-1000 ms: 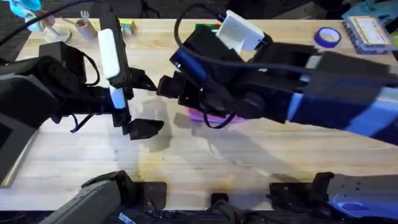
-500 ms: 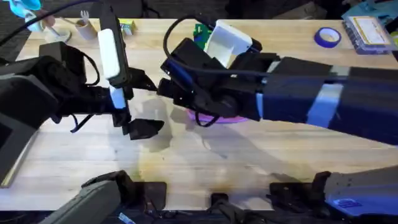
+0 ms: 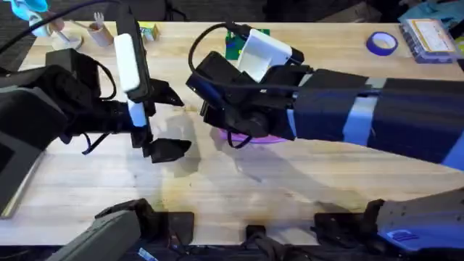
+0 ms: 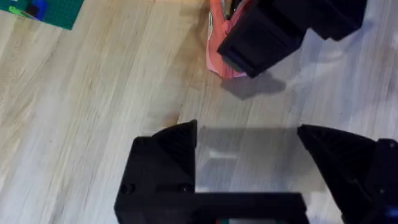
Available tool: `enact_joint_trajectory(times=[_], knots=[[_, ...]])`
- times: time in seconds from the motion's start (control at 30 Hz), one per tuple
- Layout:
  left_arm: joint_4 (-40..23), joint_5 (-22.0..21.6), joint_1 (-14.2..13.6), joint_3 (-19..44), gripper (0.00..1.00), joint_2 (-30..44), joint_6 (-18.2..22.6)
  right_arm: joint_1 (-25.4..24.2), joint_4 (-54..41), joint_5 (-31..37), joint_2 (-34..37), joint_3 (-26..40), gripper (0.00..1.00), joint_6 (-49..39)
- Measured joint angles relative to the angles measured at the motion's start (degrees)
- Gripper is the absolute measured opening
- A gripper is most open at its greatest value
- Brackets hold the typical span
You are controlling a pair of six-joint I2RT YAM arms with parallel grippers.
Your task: Unzip the bag, pick up the pens from the table one at a time and place them inside, then zip the bag closed.
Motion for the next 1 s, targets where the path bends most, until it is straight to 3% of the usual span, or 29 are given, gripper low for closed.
enact_joint_trajectory(times=[0.3,0.43,1.0], knots=[[0.0,0.0,0.0,0.0,0.992,0.0,0.0,-0.04,-0.21,0.17,0.01,0.0,0.164,-0.01],[0.0,0.0,0.0,0.0,0.993,0.0,0.0,-0.04,-0.47,0.17,-0.02,0.0,0.04,0.05],[0.0,0.0,0.0,0.0,0.993,0.0,0.0,-0.04,-1.03,-0.19,-1.71,0.0,0.033,-0.02]])
